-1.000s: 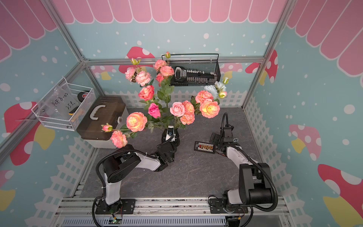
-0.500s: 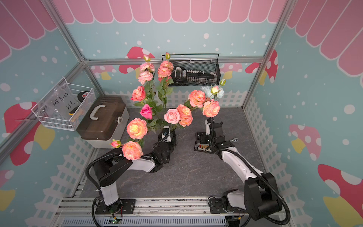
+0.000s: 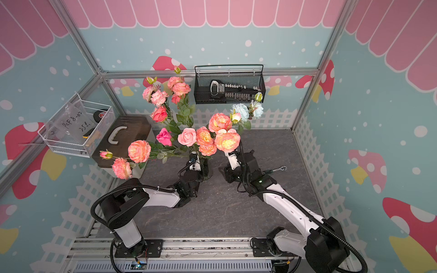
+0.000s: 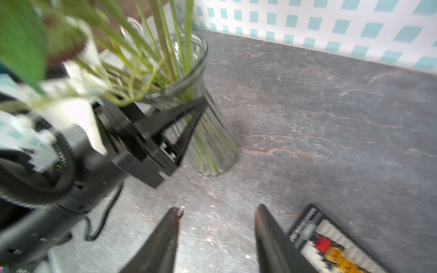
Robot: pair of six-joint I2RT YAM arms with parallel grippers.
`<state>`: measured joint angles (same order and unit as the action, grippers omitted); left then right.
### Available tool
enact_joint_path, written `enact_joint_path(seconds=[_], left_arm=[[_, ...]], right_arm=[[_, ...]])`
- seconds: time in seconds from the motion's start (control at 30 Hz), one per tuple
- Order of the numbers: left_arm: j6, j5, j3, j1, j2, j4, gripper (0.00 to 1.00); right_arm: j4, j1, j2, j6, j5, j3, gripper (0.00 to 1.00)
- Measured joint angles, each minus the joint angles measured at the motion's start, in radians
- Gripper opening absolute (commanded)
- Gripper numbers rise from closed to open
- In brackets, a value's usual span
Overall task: Pick out pink flowers from the vase
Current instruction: Pick up the flower from the vase.
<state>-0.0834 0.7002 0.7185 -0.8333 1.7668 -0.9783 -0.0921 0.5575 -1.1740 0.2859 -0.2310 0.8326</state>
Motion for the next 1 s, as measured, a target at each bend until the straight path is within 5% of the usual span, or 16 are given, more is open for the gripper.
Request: enact_joint_path(seconds=[0.57, 1.0], left_arm=[[0.004, -0.006, 0.0, -0.027, -0.032, 0.077, 0.0], [-0.005, 0.015, 0.0, -0.053, -0.033, 0.08, 0.0]], right_arm=[[0.102, 0.094, -0.11, -0.038, -0.195, 0.219, 0.28], [0.105, 0.08, -0.248, 0.04, -0.002, 0.385, 0.39]])
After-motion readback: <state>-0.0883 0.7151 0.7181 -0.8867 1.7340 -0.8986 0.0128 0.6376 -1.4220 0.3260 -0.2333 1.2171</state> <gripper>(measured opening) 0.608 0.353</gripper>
